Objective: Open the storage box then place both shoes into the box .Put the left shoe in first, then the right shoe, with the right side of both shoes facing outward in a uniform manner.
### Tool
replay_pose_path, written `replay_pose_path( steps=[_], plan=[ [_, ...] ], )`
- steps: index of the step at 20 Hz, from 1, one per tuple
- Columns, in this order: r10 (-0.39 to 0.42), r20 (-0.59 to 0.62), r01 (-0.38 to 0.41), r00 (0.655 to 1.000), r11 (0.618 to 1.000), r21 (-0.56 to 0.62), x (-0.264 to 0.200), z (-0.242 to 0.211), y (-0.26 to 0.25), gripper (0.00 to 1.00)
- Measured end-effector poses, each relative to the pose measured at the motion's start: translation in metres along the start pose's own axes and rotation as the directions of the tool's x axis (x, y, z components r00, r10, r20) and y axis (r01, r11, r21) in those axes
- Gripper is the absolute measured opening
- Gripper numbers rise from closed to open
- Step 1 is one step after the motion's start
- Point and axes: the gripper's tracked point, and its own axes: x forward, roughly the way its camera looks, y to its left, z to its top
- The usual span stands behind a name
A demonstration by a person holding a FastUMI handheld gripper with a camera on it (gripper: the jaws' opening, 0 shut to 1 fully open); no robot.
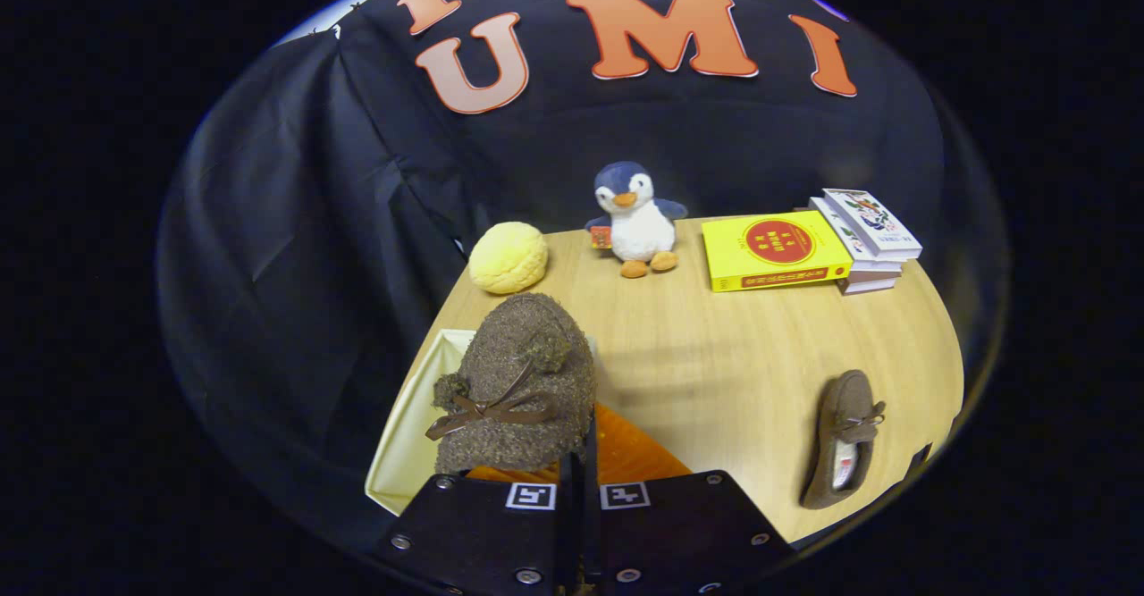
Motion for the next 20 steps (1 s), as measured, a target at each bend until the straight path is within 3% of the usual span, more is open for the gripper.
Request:
replay_pose_path(
  steps=[9, 17, 20],
  plan=[
    [-0.039, -0.199, 0.031, 0.979, 0.999, -0.044, 0.085, -0.055, 0.059, 0.04],
    [-0.128, -0.38, 0.136, 0.916, 0.991, -0.004, 0.137, -0.105, 0.067, 0.04],
    [-0.07, -0.441, 0.097, 0.895, 0.995, 0.039, 0.139, -0.122, 0.078, 0.11]
  ],
)
